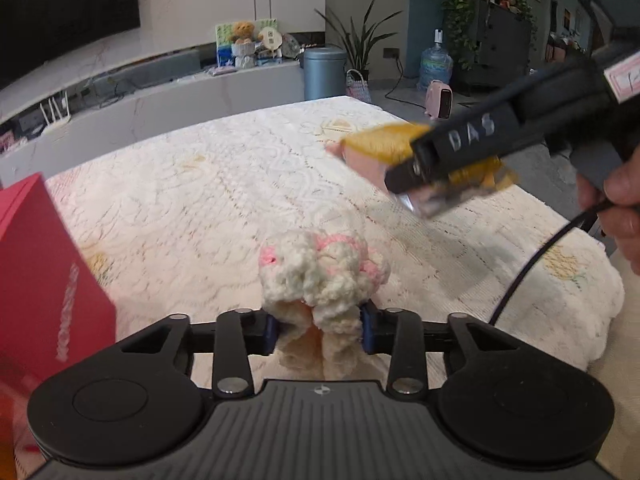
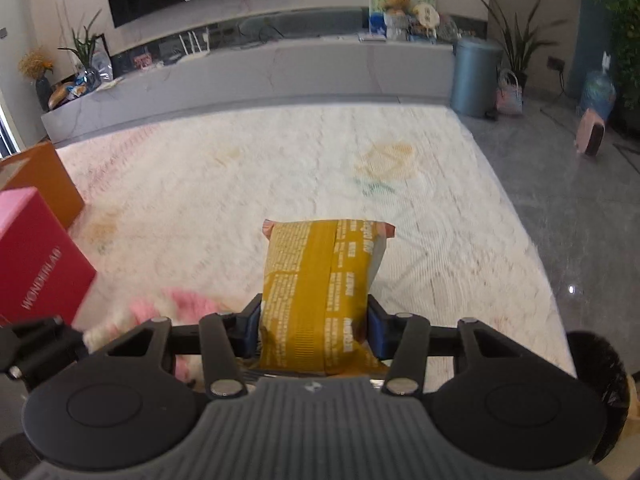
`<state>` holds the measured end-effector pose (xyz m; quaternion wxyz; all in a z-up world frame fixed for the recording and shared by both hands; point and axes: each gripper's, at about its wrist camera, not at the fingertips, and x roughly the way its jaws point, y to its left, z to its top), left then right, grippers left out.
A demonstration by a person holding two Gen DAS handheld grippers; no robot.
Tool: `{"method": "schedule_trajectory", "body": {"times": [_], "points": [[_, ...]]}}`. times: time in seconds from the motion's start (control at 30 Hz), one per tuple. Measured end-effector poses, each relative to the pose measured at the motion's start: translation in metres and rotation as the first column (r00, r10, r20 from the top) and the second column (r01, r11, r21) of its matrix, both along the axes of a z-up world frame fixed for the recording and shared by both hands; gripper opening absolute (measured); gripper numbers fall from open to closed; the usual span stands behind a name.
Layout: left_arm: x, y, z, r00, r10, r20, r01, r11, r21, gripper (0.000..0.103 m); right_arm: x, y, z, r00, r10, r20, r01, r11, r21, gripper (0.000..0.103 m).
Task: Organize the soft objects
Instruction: 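Carry the flower with the left gripper while the right carries the packet to the box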
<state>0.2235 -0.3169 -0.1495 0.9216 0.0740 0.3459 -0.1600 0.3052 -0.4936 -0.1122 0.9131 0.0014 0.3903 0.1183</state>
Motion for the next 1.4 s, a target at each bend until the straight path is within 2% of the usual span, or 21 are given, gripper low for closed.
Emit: {"method": "schedule_trajectory", "body": {"times": [0.17, 0.23, 0.33, 0.5, 0.6, 0.67, 0.87, 0.97, 1.13, 1.23, 1.33, 1.4], "points": [[-0.011, 0.012, 0.014, 1.000, -0.008, -0.029, 0.008, 1.000, -0.002, 0.037, -0.007, 0.009, 0.015, 1.000, 0.010, 0.029, -0.013, 0.996, 0.084, 0.050], [-0.011, 0.015, 0.018, 0.998, -0.014, -0.068, 0.013, 1.000, -0.009, 0.037, -0.010, 0.016, 0.016, 1.000, 0.018, 0.020, -0.020, 0.996, 0.088, 0.049], [-0.009, 0.024, 0.021, 0.993, -0.007, -0.117, 0.003, 0.999, -0.035, 0.037, -0.010, 0.028, 0.013, 0.999, -0.022, -0.024, 0.023, 0.999, 0.044, 0.049], [-0.026, 0.044, 0.022, 0.992, 0.009, -0.126, -0.013, 1.000, -0.027, 0.037, -0.026, 0.047, -0.003, 0.994, -0.073, -0.080, 0.069, 0.996, -0.053, 0.049], [-0.032, 0.060, 0.021, 0.988, 0.012, -0.151, -0.021, 0.998, -0.055, 0.037, -0.048, 0.061, -0.008, 0.990, -0.127, -0.055, 0.120, 0.986, -0.113, 0.049], [-0.035, 0.066, 0.023, 0.986, 0.010, -0.164, -0.020, 0.998, -0.062, 0.037, -0.063, 0.069, -0.005, 0.990, -0.127, -0.056, 0.119, 0.986, -0.120, 0.049], [-0.035, 0.068, 0.038, 0.991, -0.035, -0.129, 0.034, 0.999, -0.014, 0.037, -0.095, 0.099, 0.012, 0.993, -0.111, -0.028, 0.105, 0.982, -0.159, 0.049], [-0.031, 0.065, 0.044, 0.989, -0.065, -0.130, 0.065, 0.998, 0.001, 0.037, -0.092, 0.112, 0.017, 0.996, -0.082, -0.018, 0.076, 0.975, -0.209, 0.049], [-0.021, 0.061, 0.057, 0.979, -0.137, -0.149, 0.136, 0.991, -0.020, 0.036, -0.072, 0.118, 0.032, 0.997, -0.081, -0.005, 0.077, 0.964, -0.256, 0.049], [-0.004, 0.061, 0.068, 0.981, -0.140, -0.133, 0.141, 0.990, -0.006, 0.036, -0.053, 0.120, 0.046, 0.997, -0.076, 0.011, 0.076, 0.956, -0.284, 0.049], [0.018, 0.071, 0.085, 0.980, -0.131, -0.150, 0.125, 0.991, -0.046, 0.037, -0.038, 0.128, 0.067, 0.996, -0.067, 0.066, 0.086, 0.936, -0.342, 0.049], [0.031, 0.081, 0.097, 0.980, -0.109, -0.164, 0.100, 0.993, -0.062, 0.037, -0.025, 0.131, 0.083, 0.994, -0.067, 0.082, 0.090, 0.938, -0.335, 0.048]]}}
